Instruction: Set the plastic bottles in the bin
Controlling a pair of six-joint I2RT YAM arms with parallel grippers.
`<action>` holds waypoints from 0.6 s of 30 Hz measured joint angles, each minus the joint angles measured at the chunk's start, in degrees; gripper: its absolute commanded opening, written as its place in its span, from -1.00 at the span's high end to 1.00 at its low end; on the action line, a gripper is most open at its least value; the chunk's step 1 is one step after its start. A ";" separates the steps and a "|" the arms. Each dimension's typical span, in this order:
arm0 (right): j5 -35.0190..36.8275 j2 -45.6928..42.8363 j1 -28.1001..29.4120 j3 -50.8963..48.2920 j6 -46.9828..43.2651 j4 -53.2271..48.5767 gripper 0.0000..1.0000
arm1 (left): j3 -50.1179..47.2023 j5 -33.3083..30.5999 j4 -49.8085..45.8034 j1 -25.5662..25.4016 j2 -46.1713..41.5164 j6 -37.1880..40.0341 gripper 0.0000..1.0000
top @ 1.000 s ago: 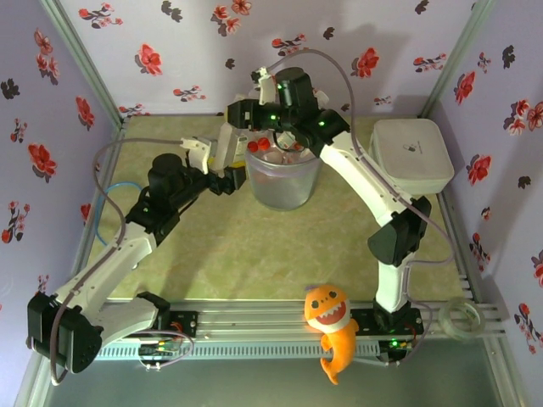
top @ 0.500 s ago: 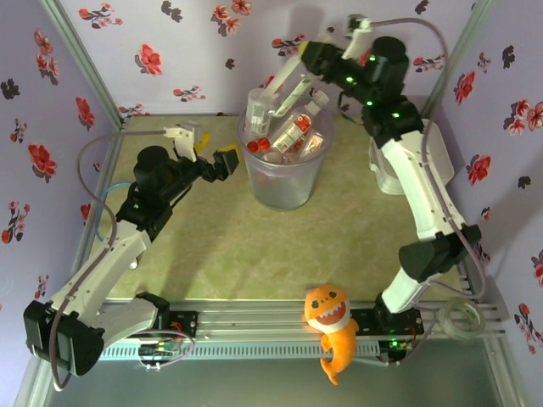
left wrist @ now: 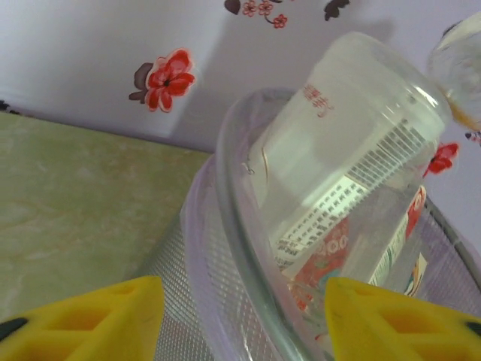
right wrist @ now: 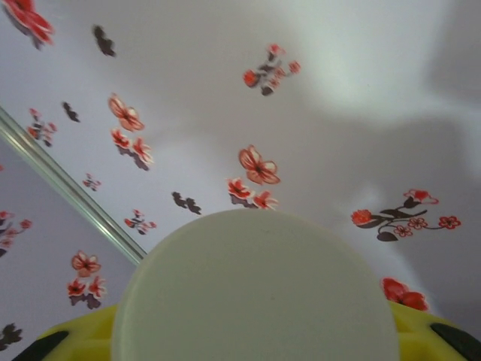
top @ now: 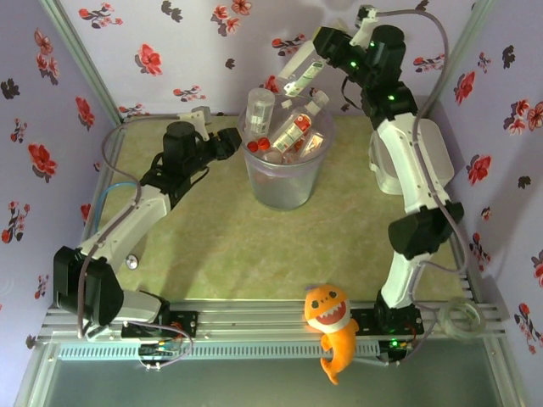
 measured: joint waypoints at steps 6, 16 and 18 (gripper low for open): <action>0.04 7.65 0.74 7.23 -1.88 -6.43 0.45 | 4.24 -1.53 -1.86 -0.17 3.30 -0.61 0.03; -0.13 9.97 4.09 8.48 -5.66 -12.15 0.45 | 7.91 -1.97 -3.74 -1.31 8.20 -0.57 0.25; -0.07 9.99 4.87 8.48 -6.75 -13.27 0.45 | 8.37 -1.95 -3.74 -1.44 8.74 -0.55 0.32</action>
